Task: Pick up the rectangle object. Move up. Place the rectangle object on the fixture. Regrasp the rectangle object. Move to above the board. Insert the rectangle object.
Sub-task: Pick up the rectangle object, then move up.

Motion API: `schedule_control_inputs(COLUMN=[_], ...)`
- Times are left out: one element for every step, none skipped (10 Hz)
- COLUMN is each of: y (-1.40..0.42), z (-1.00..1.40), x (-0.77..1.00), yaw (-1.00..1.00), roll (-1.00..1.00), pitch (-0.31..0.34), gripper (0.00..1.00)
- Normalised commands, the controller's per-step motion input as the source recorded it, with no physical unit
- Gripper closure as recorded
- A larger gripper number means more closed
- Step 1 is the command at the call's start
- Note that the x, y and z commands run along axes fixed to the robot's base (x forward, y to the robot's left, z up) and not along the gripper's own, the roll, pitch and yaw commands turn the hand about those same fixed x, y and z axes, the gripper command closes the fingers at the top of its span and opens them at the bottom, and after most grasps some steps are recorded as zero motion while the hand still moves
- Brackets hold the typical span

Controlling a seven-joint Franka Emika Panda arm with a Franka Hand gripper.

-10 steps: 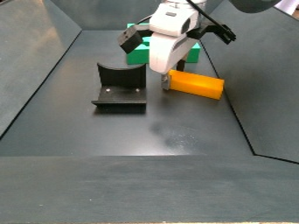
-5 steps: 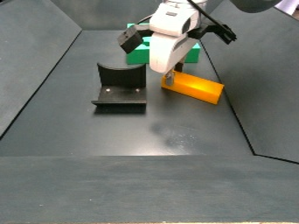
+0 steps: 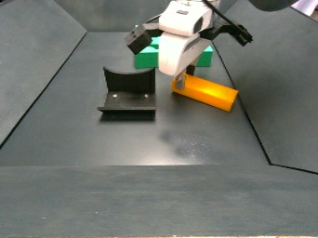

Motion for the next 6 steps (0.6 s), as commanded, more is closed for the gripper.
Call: schedule_control_inputs(y=[0.00,0.00,0.00,0.00,-0.07,-0.05], z=[0.00,0.00,0.00,0.83,0.80,0.72], x=[0.00,0.00,0.00,0.00,-0.05,-0.07], yaw=[0.00,0.00,0.00,0.00,0.02,0.02], roll=[0.00,0.00,0.00,0.00,-0.01,0.00], pitch=[0.000,0.000,0.000,0.000,0.025,0.037], gripper=[1.00,1.00,1.00,1.00,1.00,1.00])
